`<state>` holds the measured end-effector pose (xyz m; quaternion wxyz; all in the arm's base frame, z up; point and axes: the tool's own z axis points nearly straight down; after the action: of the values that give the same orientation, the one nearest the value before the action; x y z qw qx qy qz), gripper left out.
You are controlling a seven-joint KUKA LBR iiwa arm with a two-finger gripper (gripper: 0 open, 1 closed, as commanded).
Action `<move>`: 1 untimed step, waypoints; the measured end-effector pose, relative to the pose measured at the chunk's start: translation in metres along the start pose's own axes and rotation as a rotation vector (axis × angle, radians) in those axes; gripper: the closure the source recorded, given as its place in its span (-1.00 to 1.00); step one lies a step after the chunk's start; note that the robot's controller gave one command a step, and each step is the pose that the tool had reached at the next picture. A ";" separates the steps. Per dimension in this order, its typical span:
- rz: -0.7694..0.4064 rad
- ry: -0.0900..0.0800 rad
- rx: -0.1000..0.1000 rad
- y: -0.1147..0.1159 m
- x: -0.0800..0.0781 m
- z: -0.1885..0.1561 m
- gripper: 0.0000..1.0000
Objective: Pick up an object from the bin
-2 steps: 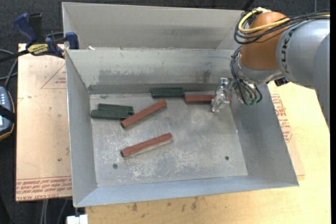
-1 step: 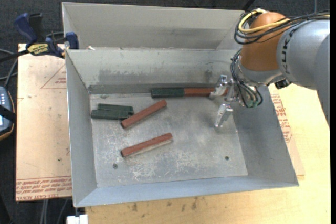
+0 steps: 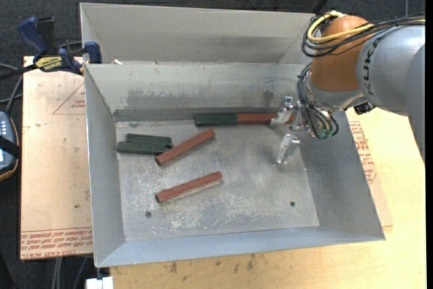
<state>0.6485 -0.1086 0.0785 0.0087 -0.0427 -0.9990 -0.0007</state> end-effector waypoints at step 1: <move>-0.079 -0.019 0.004 0.033 0.008 -0.007 -1.00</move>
Offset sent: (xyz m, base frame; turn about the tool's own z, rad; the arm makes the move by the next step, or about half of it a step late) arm -0.0296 0.0829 0.0334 -0.1010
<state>0.6439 -0.0746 0.0861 -0.0006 -0.0032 -1.0000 0.0013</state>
